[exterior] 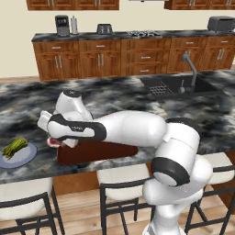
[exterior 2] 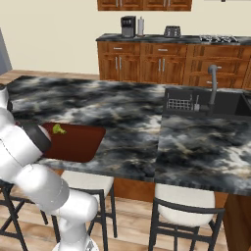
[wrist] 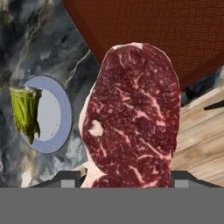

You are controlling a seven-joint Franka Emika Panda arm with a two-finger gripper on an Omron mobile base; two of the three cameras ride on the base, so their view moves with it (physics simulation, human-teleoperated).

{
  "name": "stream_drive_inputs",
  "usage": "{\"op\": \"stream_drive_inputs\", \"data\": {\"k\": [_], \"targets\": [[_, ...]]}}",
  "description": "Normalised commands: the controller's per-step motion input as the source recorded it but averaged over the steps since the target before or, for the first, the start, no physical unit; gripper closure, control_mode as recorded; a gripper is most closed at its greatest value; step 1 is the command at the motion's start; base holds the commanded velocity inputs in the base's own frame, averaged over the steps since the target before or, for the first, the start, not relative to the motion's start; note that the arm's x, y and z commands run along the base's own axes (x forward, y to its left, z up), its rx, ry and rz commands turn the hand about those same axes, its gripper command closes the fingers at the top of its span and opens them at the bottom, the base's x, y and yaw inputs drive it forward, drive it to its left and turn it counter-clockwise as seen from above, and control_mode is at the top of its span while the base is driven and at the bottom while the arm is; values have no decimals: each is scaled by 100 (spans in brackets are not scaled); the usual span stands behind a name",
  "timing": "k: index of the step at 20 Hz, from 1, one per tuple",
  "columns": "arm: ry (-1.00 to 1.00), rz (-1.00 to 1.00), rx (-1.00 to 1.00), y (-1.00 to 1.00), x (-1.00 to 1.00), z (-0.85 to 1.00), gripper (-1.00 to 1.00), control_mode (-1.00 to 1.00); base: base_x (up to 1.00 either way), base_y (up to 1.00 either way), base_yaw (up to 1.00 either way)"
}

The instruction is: Create a steak meal by picking up the steak and asparagus from the tray and placing them on the plate. Leave the broccoli on the tray.

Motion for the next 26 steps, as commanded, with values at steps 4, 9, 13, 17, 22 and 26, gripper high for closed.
{"op": "stream_drive_inputs", "data": {"k": [4, 9, 13, 17, 22, 26], "targets": [[3, 6, -2, 58, 6, -19, 100, -100, 0, 0, 0], [0, 6, -4, 53, 12, -34, 100, -100, 0, 0, 0], [0, 4, -5, 56, 13, -28, 100, -100, 0, 0, 0], [0, 1, -10, 54, 6, -11, 100, -100, 0, 0, 0], [0, 0, -9, 40, 13, 0, 100, -100, 0, 0, 0], [0, 0, -4, 16, 18, 0, 100, -100, 0, 0, 0]]}}
